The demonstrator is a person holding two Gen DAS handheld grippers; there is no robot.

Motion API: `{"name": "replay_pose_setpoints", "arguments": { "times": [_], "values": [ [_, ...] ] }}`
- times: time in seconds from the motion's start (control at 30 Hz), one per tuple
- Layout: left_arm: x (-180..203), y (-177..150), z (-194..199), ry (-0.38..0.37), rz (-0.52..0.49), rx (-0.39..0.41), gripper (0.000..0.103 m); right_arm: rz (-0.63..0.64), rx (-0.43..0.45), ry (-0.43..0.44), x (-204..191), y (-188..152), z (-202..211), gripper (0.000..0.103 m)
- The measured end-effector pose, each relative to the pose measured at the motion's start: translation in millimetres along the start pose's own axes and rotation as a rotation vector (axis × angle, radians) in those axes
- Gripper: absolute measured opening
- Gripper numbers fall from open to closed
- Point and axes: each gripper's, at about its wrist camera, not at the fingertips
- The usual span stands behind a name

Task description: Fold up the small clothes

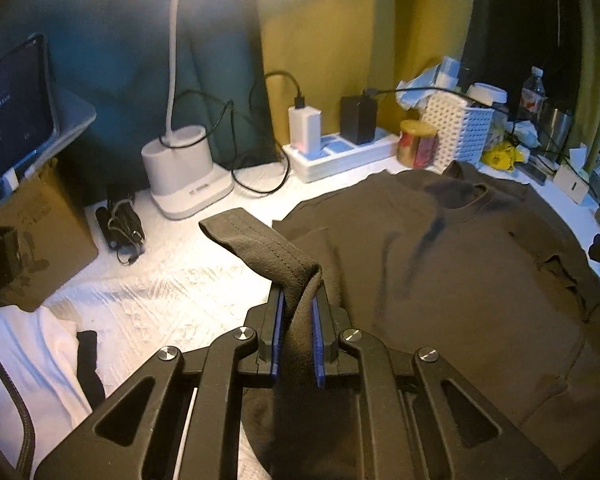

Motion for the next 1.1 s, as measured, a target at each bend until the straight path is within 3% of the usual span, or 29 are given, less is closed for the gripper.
{"name": "replay_pose_setpoints", "arguments": {
  "times": [0.4,0.7,0.93,0.97,1.03,1.07,1.1],
  "values": [
    [44.0,6.4,5.6,-0.045,-0.077,0.013,0.011,-0.051,0.048,-0.025,34.0,-16.0,32.0,0.060],
    [89.7,0.2,-21.5,-0.120,-0.145,-0.107,0.012,-0.098,0.051,-0.039,63.8,-31.2,41.0,0.060],
    [114.0,-5.1,-13.7,-0.198,-0.191,-0.123,0.012,-0.111,0.053,-0.036,74.9,-39.2,43.6,0.060],
    [116.0,-5.6,-12.6,-0.203,-0.198,-0.124,0.017,-0.114,0.054,-0.034,76.4,-40.2,43.8,0.060],
    [117.7,-5.4,-10.3,-0.222,-0.197,-0.129,0.039,-0.119,0.056,-0.030,78.1,-41.7,44.5,0.060],
    [117.4,-5.4,-8.6,-0.233,-0.192,-0.128,0.056,-0.121,0.057,-0.027,78.7,-42.7,45.1,0.060],
    [115.7,-5.2,-5.4,-0.244,-0.182,-0.125,0.064,-0.122,0.056,-0.025,78.9,-43.4,45.2,0.060]
  ]
}}
Point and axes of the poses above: each gripper's, at about its wrist camera, not at the fingertips, and z roughly against the way its jaws point, x to its right, y to its top, and after that the axes turned 7 degrees about y, right-handed
